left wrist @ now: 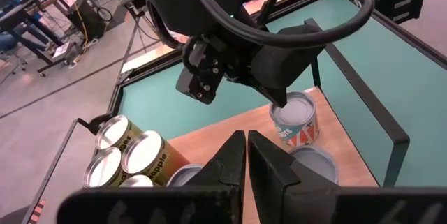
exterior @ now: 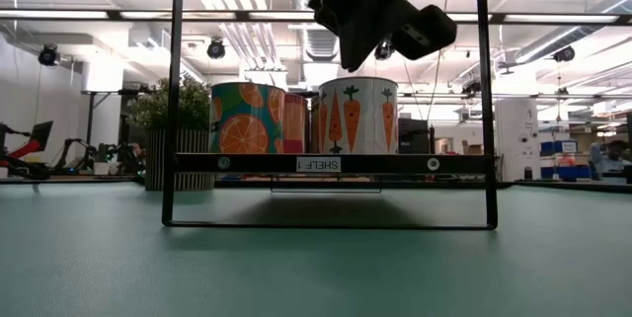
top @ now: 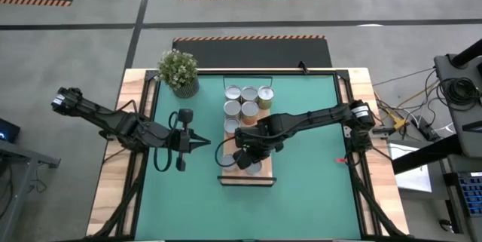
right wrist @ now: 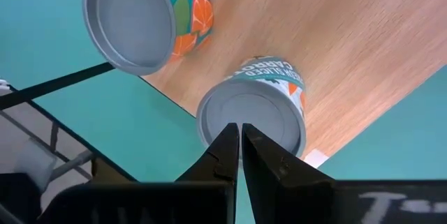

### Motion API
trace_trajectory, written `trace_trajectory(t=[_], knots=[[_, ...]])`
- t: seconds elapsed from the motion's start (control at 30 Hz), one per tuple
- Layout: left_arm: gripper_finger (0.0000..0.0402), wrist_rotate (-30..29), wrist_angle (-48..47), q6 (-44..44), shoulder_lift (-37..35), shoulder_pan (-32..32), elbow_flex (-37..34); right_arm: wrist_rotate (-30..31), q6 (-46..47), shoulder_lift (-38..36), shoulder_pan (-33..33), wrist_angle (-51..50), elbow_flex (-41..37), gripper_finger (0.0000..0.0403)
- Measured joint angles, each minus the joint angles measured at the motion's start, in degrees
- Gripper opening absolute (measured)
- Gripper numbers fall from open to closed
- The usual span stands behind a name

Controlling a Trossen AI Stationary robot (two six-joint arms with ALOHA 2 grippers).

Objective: Pick and place cans onto a shelf
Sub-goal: Put the canned carrots on the shelf

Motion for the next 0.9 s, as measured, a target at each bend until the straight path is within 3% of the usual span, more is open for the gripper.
trace_trajectory(t=[0.9], knots=[[0.0000, 0.02, -0.33, -0.22, 0.07, 0.00, 0.00, 1.57, -1.46, 0.19, 0.01, 2.99, -2.19, 0.0009]])
